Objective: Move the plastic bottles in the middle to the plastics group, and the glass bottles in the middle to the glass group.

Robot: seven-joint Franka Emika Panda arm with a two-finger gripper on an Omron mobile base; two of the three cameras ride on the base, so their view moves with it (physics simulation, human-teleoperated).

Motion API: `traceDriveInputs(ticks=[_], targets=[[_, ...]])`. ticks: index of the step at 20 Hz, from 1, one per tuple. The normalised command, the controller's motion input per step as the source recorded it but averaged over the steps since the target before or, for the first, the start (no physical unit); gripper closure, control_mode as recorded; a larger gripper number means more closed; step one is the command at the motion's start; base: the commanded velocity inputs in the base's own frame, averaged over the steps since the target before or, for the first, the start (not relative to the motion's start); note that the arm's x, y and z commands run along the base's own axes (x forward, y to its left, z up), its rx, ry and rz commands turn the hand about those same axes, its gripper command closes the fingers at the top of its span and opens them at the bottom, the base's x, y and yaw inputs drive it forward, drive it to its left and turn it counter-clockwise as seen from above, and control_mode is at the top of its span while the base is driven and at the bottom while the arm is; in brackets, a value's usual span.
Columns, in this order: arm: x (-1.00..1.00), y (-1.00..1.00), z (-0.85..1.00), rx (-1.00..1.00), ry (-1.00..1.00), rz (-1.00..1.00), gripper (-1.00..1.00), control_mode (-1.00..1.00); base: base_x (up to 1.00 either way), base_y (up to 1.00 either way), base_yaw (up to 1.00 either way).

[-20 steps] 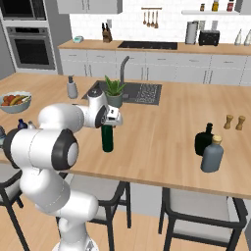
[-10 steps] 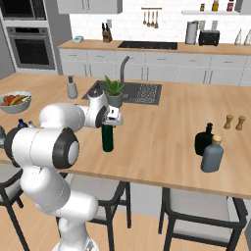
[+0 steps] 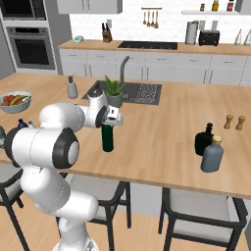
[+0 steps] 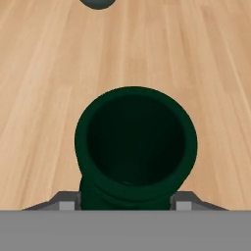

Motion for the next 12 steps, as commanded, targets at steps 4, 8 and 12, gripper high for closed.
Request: traceDriveInputs(ticks=[4,8,12], targets=[[0.0,-0.03,0.01,-0.01,0.0,-0.04,1.0,-1.0,0.0,0.0,0.0],[-0.1,-0.49,0.29,-0.01,0.0,-0.17,1.0,-1.0,0.0,0.0,0.0],[-0.1,-0.84,0.26,0.0,0.02,-0.27,1.0,-1.0,0.0,0.0,0.0]])
